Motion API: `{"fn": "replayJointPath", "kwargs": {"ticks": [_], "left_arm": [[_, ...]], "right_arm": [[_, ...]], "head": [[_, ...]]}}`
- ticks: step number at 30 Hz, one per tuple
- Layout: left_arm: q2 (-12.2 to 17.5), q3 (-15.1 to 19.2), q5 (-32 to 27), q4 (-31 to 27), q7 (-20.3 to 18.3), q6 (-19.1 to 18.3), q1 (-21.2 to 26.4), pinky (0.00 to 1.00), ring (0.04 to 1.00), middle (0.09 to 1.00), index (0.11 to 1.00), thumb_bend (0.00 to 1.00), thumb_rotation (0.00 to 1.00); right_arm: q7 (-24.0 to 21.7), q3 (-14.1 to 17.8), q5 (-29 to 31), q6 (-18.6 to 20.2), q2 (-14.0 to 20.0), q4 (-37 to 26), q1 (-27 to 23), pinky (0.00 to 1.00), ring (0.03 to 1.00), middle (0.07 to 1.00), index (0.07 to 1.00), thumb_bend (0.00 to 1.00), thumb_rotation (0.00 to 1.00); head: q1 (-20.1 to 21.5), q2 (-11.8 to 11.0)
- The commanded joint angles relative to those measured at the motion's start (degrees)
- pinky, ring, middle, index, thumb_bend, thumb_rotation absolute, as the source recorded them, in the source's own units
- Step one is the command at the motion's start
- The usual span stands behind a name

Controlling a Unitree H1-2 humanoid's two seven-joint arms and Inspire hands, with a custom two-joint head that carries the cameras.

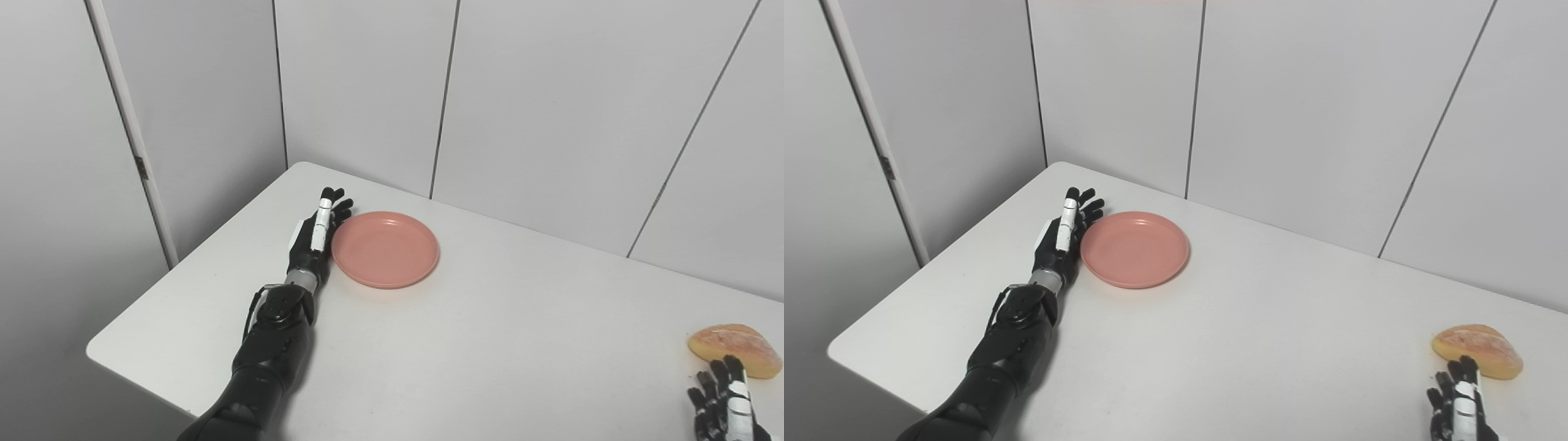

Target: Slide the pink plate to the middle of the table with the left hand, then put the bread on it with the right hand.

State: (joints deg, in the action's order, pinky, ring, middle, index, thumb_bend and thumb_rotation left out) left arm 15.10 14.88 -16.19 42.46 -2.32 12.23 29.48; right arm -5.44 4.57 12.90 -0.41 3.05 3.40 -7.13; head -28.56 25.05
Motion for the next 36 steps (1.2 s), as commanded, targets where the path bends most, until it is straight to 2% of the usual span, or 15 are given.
{"fn": "replayJointPath", "kwargs": {"ticks": [1,7,12,16,20,28,36], "left_arm": [[-0.49,-0.84,1.1,-0.88,-0.2,-0.21,1.1,0.94,0.901,0.868,0.873,0.77,1.0],[-1.38,-2.09,1.99,-1.67,-0.56,-0.28,0.81,0.94,0.908,0.869,0.877,0.77,1.0],[-2.23,-2.84,2.48,-2.37,-0.65,-0.49,0.66,0.93,0.907,0.872,0.883,0.79,1.0],[-3.04,-3.26,2.21,-3.04,-0.92,-0.87,0.51,0.92,0.896,0.869,0.878,0.8,1.0],[-3.78,-3.71,2.12,-4.73,-0.86,-2.46,0.05,0.93,0.902,0.873,0.877,0.82,1.0],[-4.81,-4.5,2.31,-9.73,-0.56,-6.18,-1.33,0.92,0.899,0.869,0.878,0.77,1.0],[-5.41,-4.86,2.38,-11.97,-0.92,-8.8,-1.7,0.92,0.894,0.876,0.888,0.76,1.0]], "right_arm": [[-0.19,0.29,0.39,-0.49,0.13,-1.26,-1.91,1.0,1.0,1.0,1.0,0.49,0.88],[-1.03,-0.1,0.86,-0.39,0.29,-1.5,-1.89,1.0,1.0,1.0,1.0,0.42,0.92],[-1.41,-0.48,-0.1,-1.36,0.87,-0.8,-1.84,1.0,1.0,1.0,1.0,0.42,0.9],[-1.05,-0.61,-1.28,-2.55,0.87,0.27,-1.88,1.0,1.0,1.0,1.0,0.42,0.88],[-1.11,-0.4,-1.8,-4.71,0.6,2.32,-2.29,1.0,1.0,1.0,1.0,0.44,0.86],[-1.64,-0.9,-2.79,-8.64,0.3,5.9,-3.34,1.0,0.997,0.996,0.998,0.49,0.87],[-1.92,-1.23,-2.51,-9.15,-0.76,7.62,-4.4,1.0,1.0,1.0,1.0,0.63,0.86]], "head": [[0.25,0.19],[1.41,0.98],[2.65,1.57],[5.16,2.68],[7.03,3.68],[10.7,5.45],[13.68,6.54]]}}
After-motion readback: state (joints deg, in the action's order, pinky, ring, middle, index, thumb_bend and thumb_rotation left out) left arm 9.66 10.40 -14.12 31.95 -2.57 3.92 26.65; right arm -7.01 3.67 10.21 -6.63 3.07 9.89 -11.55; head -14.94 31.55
